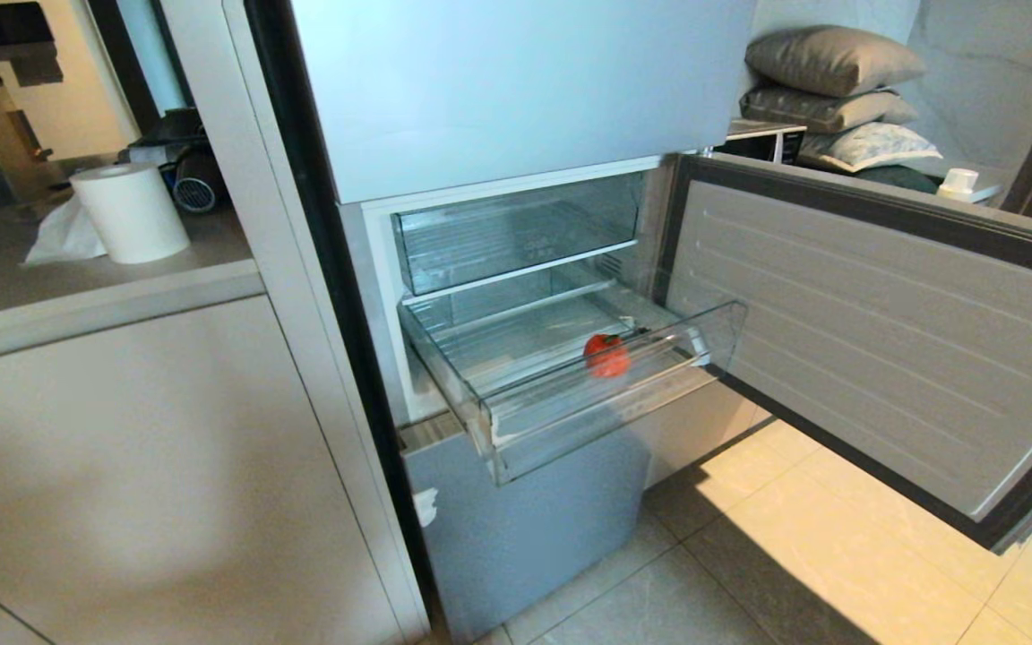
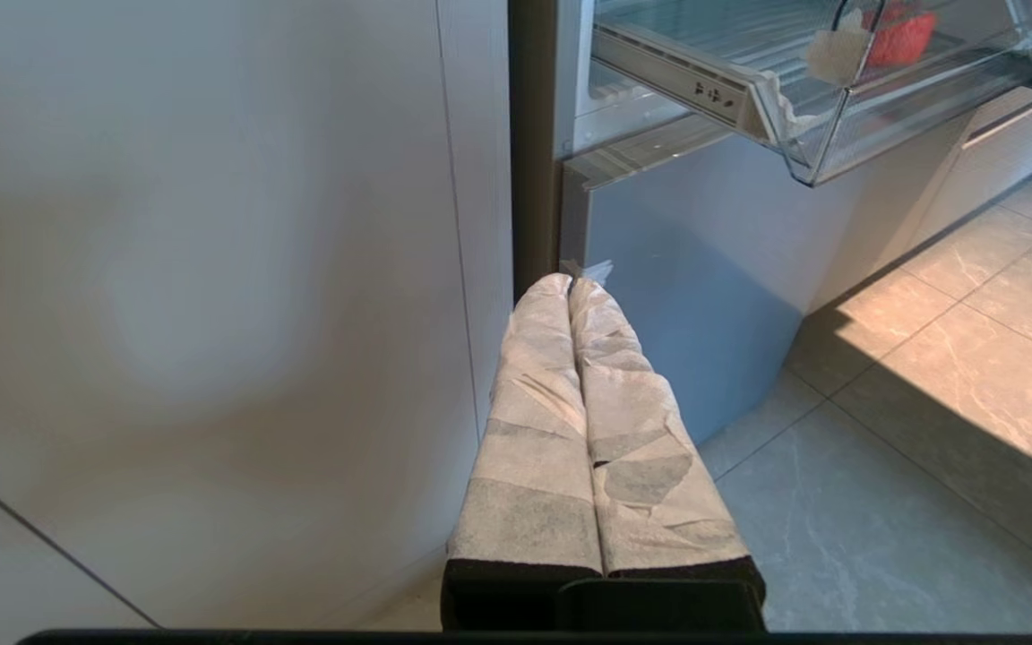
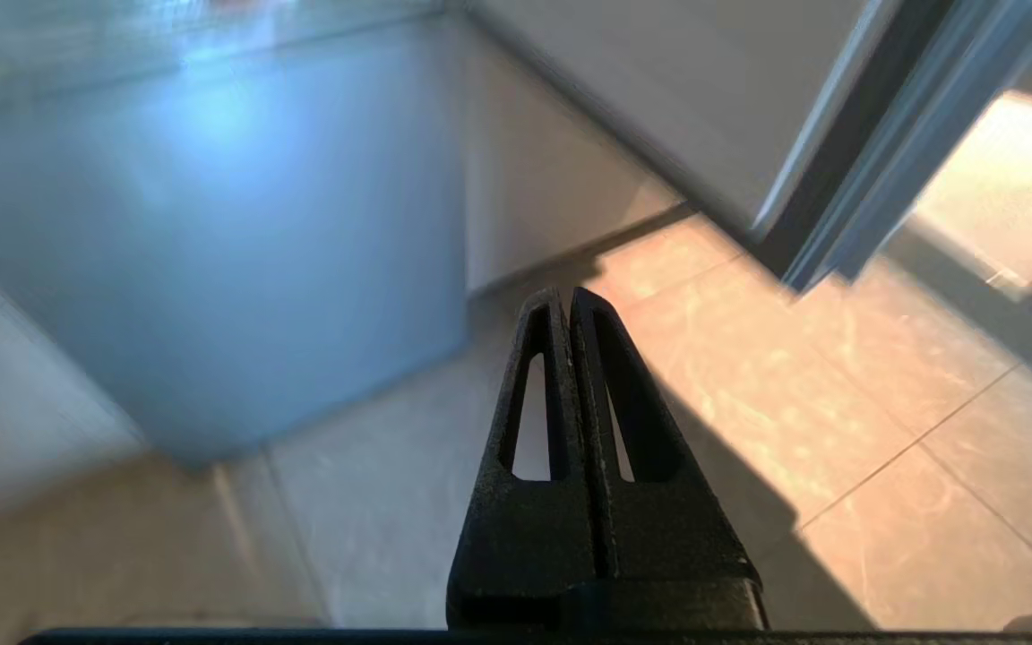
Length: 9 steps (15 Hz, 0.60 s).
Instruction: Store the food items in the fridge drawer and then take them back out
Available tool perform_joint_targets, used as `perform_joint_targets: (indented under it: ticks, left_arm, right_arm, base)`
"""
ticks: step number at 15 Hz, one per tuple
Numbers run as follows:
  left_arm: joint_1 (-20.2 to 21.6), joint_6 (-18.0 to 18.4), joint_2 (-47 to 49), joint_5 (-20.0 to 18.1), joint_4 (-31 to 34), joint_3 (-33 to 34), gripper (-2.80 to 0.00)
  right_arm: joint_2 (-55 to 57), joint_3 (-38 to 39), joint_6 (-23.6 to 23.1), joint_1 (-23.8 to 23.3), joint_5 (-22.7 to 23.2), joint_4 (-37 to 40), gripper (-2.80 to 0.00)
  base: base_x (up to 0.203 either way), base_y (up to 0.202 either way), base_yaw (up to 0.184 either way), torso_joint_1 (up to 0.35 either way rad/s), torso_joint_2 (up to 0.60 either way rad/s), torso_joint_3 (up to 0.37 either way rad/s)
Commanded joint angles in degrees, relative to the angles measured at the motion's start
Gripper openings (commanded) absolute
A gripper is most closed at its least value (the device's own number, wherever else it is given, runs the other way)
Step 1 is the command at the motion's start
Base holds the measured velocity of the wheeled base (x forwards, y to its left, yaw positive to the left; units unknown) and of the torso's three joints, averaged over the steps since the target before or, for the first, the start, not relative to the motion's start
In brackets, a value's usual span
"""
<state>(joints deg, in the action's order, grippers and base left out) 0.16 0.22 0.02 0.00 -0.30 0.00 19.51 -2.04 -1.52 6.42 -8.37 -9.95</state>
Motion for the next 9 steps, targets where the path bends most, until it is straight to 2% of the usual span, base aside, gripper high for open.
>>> perform_joint_targets:
  ticks: [1, 2, 4, 6, 9]
  left_arm:
    - [0.02, 0.04, -0.11, 0.0, 0.04, 0.09, -2.8]
    - [0.02, 0.04, -0.11, 0.0, 0.0, 0.09, -2.8]
    - [0.02, 0.04, -0.11, 0.0, 0.04, 0.09, -2.8]
    - [0.01, 0.04, -0.11, 0.0, 0.04, 0.09, -2.8]
    - [0.02, 0.04, -0.11, 0.0, 0.04, 0.09, -2.8]
  right_arm:
    - [-3.87, 2.13, -0.07, 0.31, 3.19, 0.47, -2.8]
    - [-3.9, 2.13, -0.12, -0.25, 4.37, 1.05, -2.8]
    - [-4.78, 2.07, -0.55, -5.36, 10.55, 5.28, -2.8]
    - [-9.08, 1.87, -0.19, -7.0, 11.41, 6.42, -2.8]
    - [-19.24, 1.97, -0.06, -6.77, 11.0, 6.24, -2.8]
  base:
    - [0.0, 0.0, 0.0, 0.0, 0.0, 0.0]
    - [0.0, 0.0, 0.0, 0.0, 0.0, 0.0]
    - [0.0, 0.0, 0.0, 0.0, 0.0, 0.0]
    - [0.0, 0.0, 0.0, 0.0, 0.0, 0.0]
    - [0.0, 0.0, 0.0, 0.0, 0.0, 0.0]
